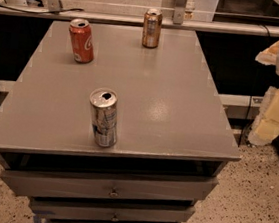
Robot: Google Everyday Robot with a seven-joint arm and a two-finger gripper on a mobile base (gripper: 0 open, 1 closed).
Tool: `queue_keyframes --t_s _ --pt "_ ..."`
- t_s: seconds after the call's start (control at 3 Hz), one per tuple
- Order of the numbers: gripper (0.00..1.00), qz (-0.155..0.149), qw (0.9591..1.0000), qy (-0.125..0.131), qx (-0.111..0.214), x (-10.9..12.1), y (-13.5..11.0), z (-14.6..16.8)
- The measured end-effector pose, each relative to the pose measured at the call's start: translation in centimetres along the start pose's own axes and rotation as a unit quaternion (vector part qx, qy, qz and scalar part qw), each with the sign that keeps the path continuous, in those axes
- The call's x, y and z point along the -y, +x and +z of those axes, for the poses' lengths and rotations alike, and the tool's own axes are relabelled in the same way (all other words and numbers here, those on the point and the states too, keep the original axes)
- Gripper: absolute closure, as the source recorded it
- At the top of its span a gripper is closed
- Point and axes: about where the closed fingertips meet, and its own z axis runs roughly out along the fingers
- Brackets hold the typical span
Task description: Knock orange can over
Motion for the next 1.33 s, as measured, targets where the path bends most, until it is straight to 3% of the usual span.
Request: queue_keyframes --t_s 0.33,0.67,1.0,1.33 --pt "0.00 0.000 1.0000 0.000 0.000 0.0 0.0 0.0" --pt "0.00 0.008 0.9993 0.024 0.028 0.7 -0.1 0.0" --pt "0.00 0.025 0.9929 0.054 0.103 3.8 -2.1 1.8" --pt "0.00 0.046 0.9766 0.078 0.195 8.9 -6.3 3.8"
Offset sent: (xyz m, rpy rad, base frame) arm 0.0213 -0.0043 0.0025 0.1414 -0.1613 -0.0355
